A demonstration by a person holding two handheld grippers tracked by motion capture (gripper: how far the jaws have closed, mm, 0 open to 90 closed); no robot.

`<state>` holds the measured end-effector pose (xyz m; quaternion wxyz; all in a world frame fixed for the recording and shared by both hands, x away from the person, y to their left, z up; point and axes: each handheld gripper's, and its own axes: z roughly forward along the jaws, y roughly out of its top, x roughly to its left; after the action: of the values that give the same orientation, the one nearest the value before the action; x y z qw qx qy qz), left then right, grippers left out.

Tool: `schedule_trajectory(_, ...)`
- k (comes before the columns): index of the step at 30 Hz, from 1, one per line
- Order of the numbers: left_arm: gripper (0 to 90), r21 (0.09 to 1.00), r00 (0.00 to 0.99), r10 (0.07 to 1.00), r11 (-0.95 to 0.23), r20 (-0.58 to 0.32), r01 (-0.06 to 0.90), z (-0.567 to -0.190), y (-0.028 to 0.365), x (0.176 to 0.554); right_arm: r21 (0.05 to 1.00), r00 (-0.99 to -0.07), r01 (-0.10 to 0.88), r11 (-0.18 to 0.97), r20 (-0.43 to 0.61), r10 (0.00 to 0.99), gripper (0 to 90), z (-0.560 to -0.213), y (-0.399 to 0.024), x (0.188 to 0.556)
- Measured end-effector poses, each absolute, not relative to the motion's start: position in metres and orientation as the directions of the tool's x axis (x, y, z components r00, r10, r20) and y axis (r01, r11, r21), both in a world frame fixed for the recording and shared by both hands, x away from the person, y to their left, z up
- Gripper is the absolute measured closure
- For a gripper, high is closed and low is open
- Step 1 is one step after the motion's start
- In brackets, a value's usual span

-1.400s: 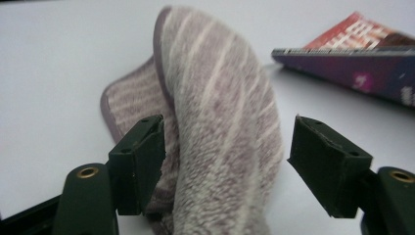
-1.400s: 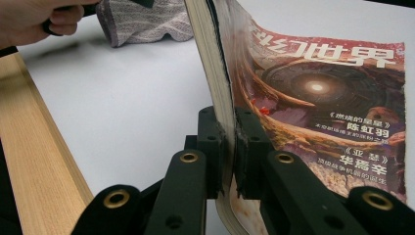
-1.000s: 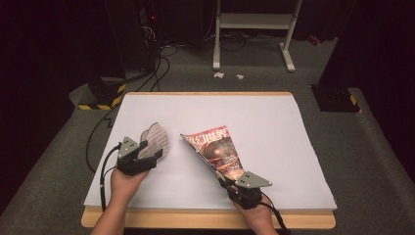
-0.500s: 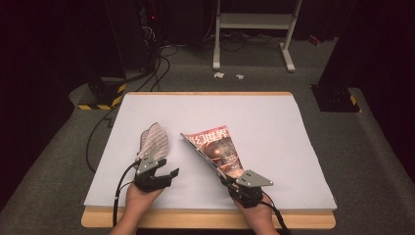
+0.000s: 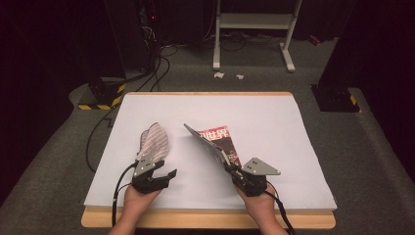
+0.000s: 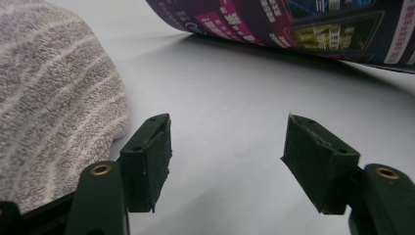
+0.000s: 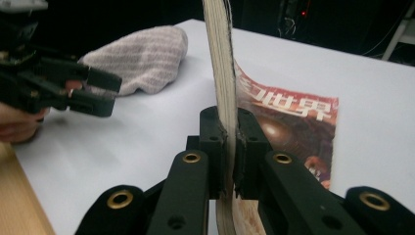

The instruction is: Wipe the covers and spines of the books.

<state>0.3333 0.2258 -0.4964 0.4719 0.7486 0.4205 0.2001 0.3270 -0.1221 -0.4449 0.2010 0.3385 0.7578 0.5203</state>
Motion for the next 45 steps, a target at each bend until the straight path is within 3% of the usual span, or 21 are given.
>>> schedule_trajectory(27, 34.7, 0.884, 0.56, 0.824, -0.197, -0.085, 0.424, -0.496, 0.231, 0.332, 0.982, -0.567, 0.168, 0.09, 0.022, 0.824, 85.1, -0.366, -0.123, 0.375)
schedule_trajectory(45, 34.6, 0.888, 0.557, 0.826, -0.191, -0.085, 0.419, -0.496, 0.233, 0.332, 0.99, -0.637, 0.136, 0.043, 0.055, 0.769, 85.1, -0.362, -0.081, 0.367)
